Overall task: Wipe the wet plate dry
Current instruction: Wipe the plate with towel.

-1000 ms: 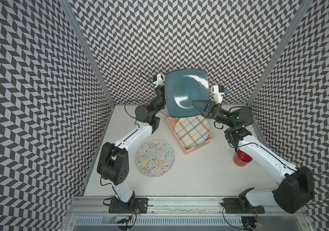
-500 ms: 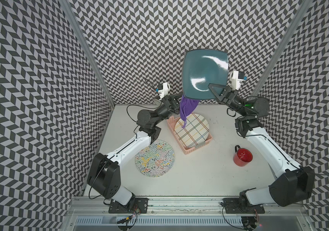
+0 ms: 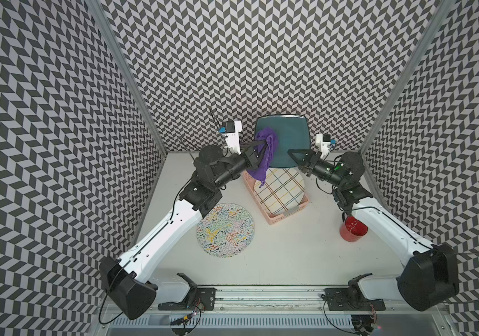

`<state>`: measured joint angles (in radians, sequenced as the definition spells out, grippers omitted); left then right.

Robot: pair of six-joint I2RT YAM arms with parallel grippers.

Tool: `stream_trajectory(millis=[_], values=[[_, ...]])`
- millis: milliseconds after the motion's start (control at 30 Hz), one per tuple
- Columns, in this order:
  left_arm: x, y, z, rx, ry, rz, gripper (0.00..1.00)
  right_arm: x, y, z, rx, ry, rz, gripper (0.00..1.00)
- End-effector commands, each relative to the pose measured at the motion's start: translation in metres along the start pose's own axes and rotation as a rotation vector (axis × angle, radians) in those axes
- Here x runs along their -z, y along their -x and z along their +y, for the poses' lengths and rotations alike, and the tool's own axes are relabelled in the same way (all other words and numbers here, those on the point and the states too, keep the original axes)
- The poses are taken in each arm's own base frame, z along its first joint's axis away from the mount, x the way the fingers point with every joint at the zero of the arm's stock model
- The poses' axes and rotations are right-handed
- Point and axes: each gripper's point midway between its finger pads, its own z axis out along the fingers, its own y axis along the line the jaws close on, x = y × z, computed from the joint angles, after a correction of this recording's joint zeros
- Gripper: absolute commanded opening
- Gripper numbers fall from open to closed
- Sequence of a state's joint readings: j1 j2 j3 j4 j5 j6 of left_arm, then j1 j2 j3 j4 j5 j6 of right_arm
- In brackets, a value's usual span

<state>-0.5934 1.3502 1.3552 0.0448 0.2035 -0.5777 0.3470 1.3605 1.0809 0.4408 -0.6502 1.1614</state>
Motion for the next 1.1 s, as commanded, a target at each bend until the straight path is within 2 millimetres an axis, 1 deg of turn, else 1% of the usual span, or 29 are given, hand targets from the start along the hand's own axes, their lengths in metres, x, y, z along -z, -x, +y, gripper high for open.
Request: stream_trajectory(millis=[0, 67, 100, 133, 167, 200, 233, 300, 333, 367, 400, 433, 467, 533, 567, 600, 633, 667, 733, 767, 833, 867, 900, 933, 967, 1000, 1033, 1067], values=[[-0.003, -0.003, 0.062, -0.133, 0.225, 0.055, 0.00, 0.015, 0.001, 0.100, 0.248, 0.259, -0.066, 0.00], [-0.003, 0.009, 0.086, -0.107, 0.262, 0.060, 0.00, 0.010, -0.022, 0.100, 0.260, 0.259, -0.014, 0.00], [-0.003, 0.013, 0.093, -0.111, 0.274, 0.063, 0.00, 0.006, -0.037, 0.100, 0.264, 0.256, 0.020, 0.00], [-0.005, 0.015, 0.094, -0.137, 0.274, 0.066, 0.00, 0.003, -0.048, 0.102, 0.273, 0.255, 0.040, 0.00], [-0.009, 0.010, 0.089, -0.168, 0.257, 0.082, 0.00, 0.000, -0.055, 0.105, 0.282, 0.260, 0.052, 0.00], [-0.014, 0.001, 0.078, -0.192, 0.222, 0.106, 0.00, -0.001, -0.056, 0.107, 0.288, 0.265, 0.054, 0.00], [-0.020, -0.013, 0.066, -0.213, 0.184, 0.137, 0.00, -0.002, -0.053, 0.112, 0.291, 0.273, 0.046, 0.00], [-0.032, -0.050, 0.036, -0.258, 0.107, 0.211, 0.00, -0.001, -0.037, 0.121, 0.305, 0.282, 0.004, 0.00], [-0.036, -0.068, 0.027, -0.276, 0.082, 0.249, 0.00, 0.000, -0.026, 0.125, 0.313, 0.288, -0.020, 0.00], [-0.038, -0.080, 0.021, -0.286, 0.067, 0.277, 0.00, 0.002, -0.014, 0.127, 0.314, 0.289, -0.042, 0.00], [-0.038, -0.087, 0.021, -0.288, 0.066, 0.292, 0.00, 0.005, -0.004, 0.127, 0.312, 0.291, -0.062, 0.00], [-0.037, -0.085, 0.024, -0.286, 0.077, 0.289, 0.00, 0.008, 0.003, 0.125, 0.306, 0.284, -0.076, 0.00], [-0.034, -0.077, 0.029, -0.282, 0.098, 0.271, 0.00, 0.009, 0.006, 0.122, 0.299, 0.275, -0.081, 0.00], [-0.025, -0.051, 0.046, -0.247, 0.134, 0.213, 0.00, 0.010, 0.007, 0.113, 0.307, 0.241, -0.077, 0.00], [-0.020, -0.038, 0.052, -0.221, 0.134, 0.184, 0.00, 0.009, 0.001, 0.111, 0.316, 0.235, -0.058, 0.00], [-0.017, -0.030, 0.054, -0.210, 0.126, 0.165, 0.00, 0.007, -0.006, 0.108, 0.318, 0.224, -0.038, 0.00], [-0.016, -0.029, 0.053, -0.218, 0.122, 0.164, 0.00, 0.003, -0.016, 0.108, 0.317, 0.224, -0.014, 0.00], [-0.018, -0.033, 0.049, -0.242, 0.114, 0.174, 0.00, -0.002, -0.029, 0.109, 0.319, 0.232, 0.011, 0.00], [-0.025, -0.053, 0.037, -0.291, 0.099, 0.214, 0.00, -0.010, -0.045, 0.114, 0.313, 0.254, 0.053, 0.00], [-0.028, -0.065, 0.029, -0.310, 0.083, 0.236, 0.00, -0.013, -0.046, 0.116, 0.310, 0.268, 0.059, 0.00], [-0.032, -0.080, 0.024, -0.312, 0.067, 0.262, 0.00, -0.015, -0.035, 0.124, 0.311, 0.287, 0.034, 0.00], [-0.031, -0.077, 0.024, -0.300, 0.068, 0.252, 0.00, -0.014, -0.026, 0.128, 0.315, 0.293, 0.013, 0.00], [-0.030, -0.069, 0.027, -0.283, 0.076, 0.232, 0.00, -0.012, -0.017, 0.131, 0.314, 0.299, -0.006, 0.00], [-0.026, -0.054, 0.028, -0.260, 0.077, 0.201, 0.00, -0.008, -0.005, 0.132, 0.310, 0.298, -0.030, 0.00], [-0.021, -0.038, 0.032, -0.222, 0.069, 0.167, 0.00, -0.003, 0.007, 0.132, 0.298, 0.301, -0.056, 0.00], [-0.014, -0.016, 0.033, -0.165, 0.043, 0.113, 0.00, 0.005, 0.018, 0.130, 0.284, 0.307, -0.079, 0.00], [-0.004, 0.006, 0.033, -0.087, 0.002, 0.058, 0.00, 0.013, 0.026, 0.130, 0.271, 0.321, -0.104, 0.00], [0.010, 0.031, 0.037, 0.014, -0.056, -0.014, 0.00, 0.024, 0.033, 0.127, 0.240, 0.339, -0.125, 0.00]])
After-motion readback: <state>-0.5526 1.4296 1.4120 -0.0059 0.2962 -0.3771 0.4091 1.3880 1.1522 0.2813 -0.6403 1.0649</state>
